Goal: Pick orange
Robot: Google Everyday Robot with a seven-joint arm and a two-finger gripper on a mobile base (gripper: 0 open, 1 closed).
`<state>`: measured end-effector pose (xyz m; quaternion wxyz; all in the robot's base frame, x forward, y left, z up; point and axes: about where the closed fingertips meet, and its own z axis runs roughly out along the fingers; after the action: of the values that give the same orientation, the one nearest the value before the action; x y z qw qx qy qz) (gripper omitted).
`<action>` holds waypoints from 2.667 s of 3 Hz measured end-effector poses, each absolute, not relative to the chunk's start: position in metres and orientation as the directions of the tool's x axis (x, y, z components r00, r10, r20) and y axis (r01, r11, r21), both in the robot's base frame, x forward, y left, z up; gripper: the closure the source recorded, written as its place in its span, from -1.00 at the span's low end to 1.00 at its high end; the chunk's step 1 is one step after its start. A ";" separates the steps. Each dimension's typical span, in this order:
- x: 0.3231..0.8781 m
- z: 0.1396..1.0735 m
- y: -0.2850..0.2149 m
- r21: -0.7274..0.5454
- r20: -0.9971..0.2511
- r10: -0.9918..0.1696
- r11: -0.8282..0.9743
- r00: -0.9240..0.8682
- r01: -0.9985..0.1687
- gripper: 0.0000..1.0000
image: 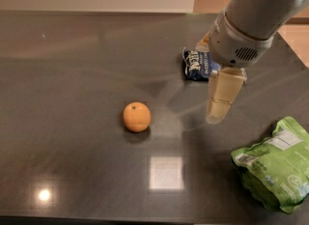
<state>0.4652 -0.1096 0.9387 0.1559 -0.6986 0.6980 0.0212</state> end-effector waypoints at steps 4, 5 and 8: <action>0.488 0.865 -0.001 -0.174 -0.301 -0.933 -0.151 0.198 -0.973 -1.00; 0.486 0.848 0.017 -0.148 -0.313 -0.924 -0.179 0.218 -0.973 -1.00; 0.456 0.834 0.039 -0.091 -0.333 -0.903 -0.255 0.270 -0.963 -0.16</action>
Offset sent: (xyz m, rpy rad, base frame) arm 0.0204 0.0904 -0.0671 0.0335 0.0045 0.1670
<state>0.4562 0.0385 0.8337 0.1389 -0.7848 0.5945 0.1067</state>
